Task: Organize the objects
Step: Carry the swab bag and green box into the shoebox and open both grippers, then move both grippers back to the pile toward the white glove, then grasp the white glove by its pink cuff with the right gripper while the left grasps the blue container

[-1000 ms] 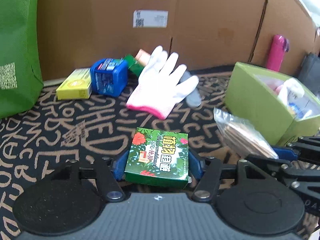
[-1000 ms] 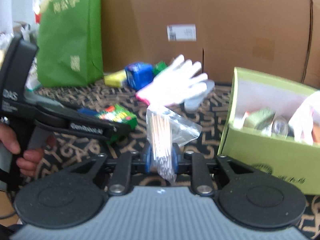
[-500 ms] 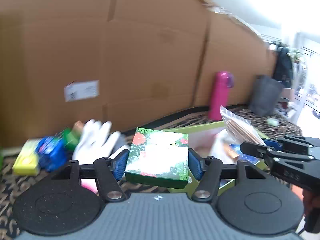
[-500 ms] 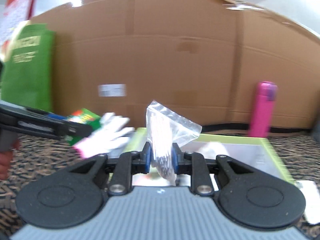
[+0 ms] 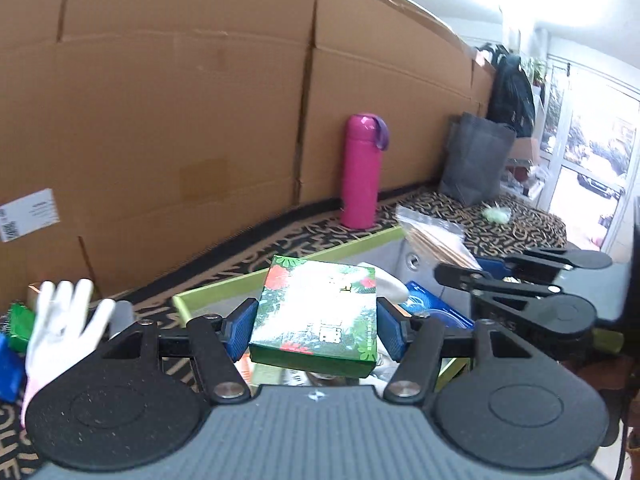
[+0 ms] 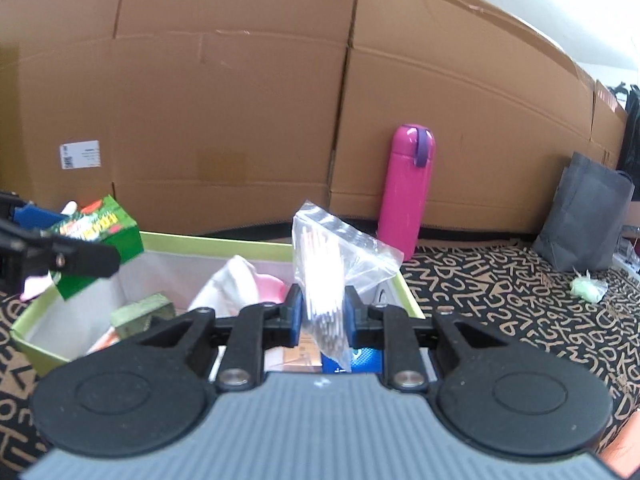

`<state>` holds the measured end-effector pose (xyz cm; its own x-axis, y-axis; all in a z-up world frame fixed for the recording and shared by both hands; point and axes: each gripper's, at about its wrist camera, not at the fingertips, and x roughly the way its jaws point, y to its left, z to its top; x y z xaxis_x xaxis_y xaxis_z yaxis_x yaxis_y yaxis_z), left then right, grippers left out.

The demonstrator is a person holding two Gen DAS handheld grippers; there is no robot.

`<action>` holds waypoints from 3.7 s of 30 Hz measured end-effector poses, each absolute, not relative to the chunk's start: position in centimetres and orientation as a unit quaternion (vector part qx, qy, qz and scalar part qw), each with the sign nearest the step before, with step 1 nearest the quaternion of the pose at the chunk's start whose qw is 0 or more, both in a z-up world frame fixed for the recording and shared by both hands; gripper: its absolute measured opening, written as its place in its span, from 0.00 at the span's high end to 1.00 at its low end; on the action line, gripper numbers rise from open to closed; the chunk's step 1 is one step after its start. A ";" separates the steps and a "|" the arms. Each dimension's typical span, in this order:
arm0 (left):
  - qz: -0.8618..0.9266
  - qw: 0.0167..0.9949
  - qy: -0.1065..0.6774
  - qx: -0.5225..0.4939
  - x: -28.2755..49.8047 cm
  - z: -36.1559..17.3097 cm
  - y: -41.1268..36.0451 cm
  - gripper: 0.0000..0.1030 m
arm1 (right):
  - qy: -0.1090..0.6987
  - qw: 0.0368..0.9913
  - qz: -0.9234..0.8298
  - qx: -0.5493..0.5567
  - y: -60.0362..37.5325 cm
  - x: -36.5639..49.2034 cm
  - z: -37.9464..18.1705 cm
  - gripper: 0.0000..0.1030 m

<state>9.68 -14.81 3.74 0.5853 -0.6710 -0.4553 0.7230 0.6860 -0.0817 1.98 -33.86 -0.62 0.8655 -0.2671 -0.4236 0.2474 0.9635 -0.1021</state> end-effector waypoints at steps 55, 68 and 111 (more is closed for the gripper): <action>-0.083 0.950 0.278 -0.112 8.9 -0.9 11.5 0.06 | 0.259 0.950 0.160 -0.067 -9.1 8.8 -3.6 0.12; -0.095 0.950 0.280 -0.100 13.9 -0.7 11.6 0.06 | 0.323 0.938 0.116 -0.044 -9.2 17.5 -8.0 0.64; -0.062 0.949 0.304 -0.049 8.7 -1.8 10.7 0.41 | 0.372 0.922 0.105 0.019 -10.0 12.3 -6.4 0.04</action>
